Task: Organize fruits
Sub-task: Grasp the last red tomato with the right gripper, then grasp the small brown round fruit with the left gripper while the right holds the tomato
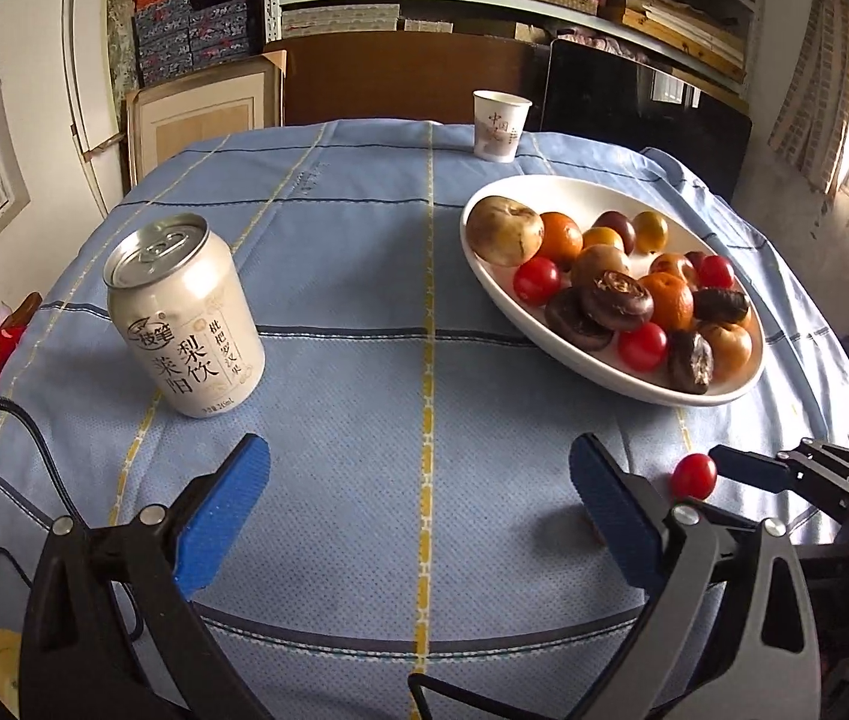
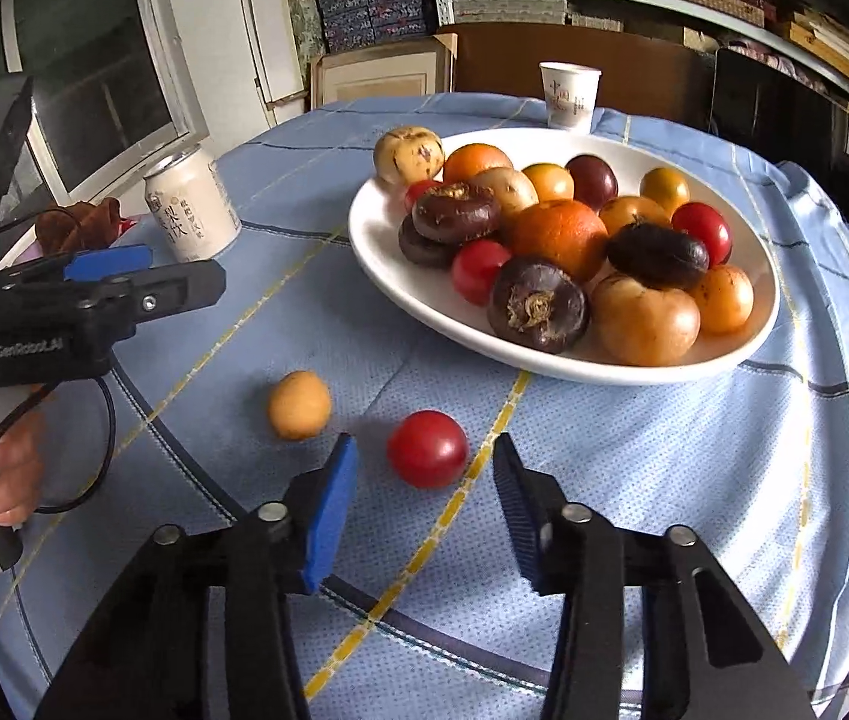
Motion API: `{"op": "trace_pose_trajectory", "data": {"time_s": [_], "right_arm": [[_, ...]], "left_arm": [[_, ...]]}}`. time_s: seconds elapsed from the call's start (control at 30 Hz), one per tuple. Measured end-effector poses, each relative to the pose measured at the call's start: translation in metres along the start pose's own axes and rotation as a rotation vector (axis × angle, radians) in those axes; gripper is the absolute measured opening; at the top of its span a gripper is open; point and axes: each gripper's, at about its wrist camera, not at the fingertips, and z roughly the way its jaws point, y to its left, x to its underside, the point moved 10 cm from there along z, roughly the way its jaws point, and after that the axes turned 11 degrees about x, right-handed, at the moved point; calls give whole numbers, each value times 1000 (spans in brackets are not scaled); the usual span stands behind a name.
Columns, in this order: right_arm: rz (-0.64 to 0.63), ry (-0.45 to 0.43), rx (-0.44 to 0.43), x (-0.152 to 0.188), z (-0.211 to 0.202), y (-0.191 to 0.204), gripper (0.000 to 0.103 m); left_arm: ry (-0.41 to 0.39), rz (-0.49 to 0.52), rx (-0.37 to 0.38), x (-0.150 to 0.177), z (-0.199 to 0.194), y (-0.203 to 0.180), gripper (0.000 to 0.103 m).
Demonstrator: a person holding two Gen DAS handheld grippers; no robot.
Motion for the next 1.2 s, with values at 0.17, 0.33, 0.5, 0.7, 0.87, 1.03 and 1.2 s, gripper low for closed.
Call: {"op": "trace_pose_trajectory", "data": {"time_s": [0.17, 0.33, 0.5, 0.7, 0.87, 1.03, 1.2], "right_arm": [[-5, -17, 16, -3, 0, -1, 42], [-13, -19, 22, -5, 2, 0, 42], [-10, -4, 17, -4, 6, 0, 27], [81, -86, 15, -19, -19, -22, 26], [160, -115, 41, -23, -35, -51, 26], [180, -110, 78, -18, -36, -63, 26], [178, -98, 62, -15, -33, -60, 26]], "left_arm": [[0, 2, 2, 0, 0, -1, 98], [3, 3, 0, 1, 0, -2, 98], [5, 4, -3, 2, 2, -3, 98], [20, 15, 35, 5, 4, -7, 98], [39, 136, 126, 14, 5, -44, 88], [90, 229, 205, 29, 12, -74, 57], [111, 267, 255, 37, 15, -88, 52]]}}
